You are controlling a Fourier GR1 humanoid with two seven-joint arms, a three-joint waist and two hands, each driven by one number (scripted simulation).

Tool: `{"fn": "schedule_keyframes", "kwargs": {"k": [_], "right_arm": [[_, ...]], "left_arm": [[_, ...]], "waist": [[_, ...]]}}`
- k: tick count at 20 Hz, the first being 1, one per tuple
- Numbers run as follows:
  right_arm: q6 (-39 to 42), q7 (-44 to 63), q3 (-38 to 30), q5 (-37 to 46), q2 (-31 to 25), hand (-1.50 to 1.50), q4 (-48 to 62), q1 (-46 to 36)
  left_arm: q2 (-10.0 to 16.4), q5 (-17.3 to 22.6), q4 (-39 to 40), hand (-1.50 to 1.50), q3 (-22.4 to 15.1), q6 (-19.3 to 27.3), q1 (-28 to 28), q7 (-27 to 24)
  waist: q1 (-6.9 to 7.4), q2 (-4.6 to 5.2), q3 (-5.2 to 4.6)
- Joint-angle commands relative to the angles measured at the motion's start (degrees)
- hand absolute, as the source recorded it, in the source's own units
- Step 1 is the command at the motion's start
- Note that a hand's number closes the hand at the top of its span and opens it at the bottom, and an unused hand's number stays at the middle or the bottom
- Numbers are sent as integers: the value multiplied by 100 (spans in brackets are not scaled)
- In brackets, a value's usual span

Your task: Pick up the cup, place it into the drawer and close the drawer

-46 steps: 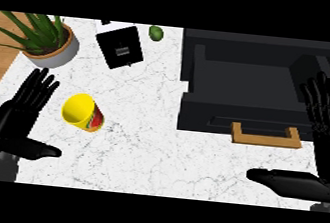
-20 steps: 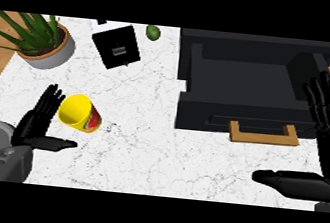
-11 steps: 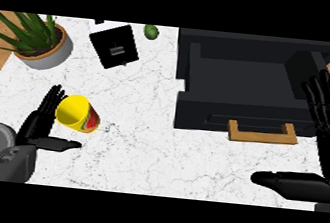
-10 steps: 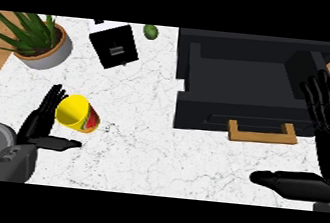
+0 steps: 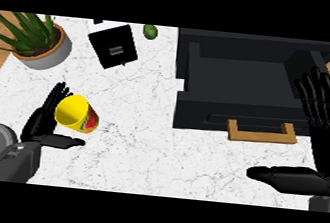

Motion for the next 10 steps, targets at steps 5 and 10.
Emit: {"fn": "schedule_keyframes", "kwargs": {"k": [5, 10], "right_arm": [[112, 142, -5, -110, -68, -150, -304, 146], [126, -26, -48, -102, -58, -150, 10, 33]], "left_arm": [[-115, 65, -32, -150, -5, -1034, -94, -434], [-265, 129, -109, -150, -28, -1460, -46, -501]], "waist": [[-51, -14, -3], [7, 2, -2]]}}
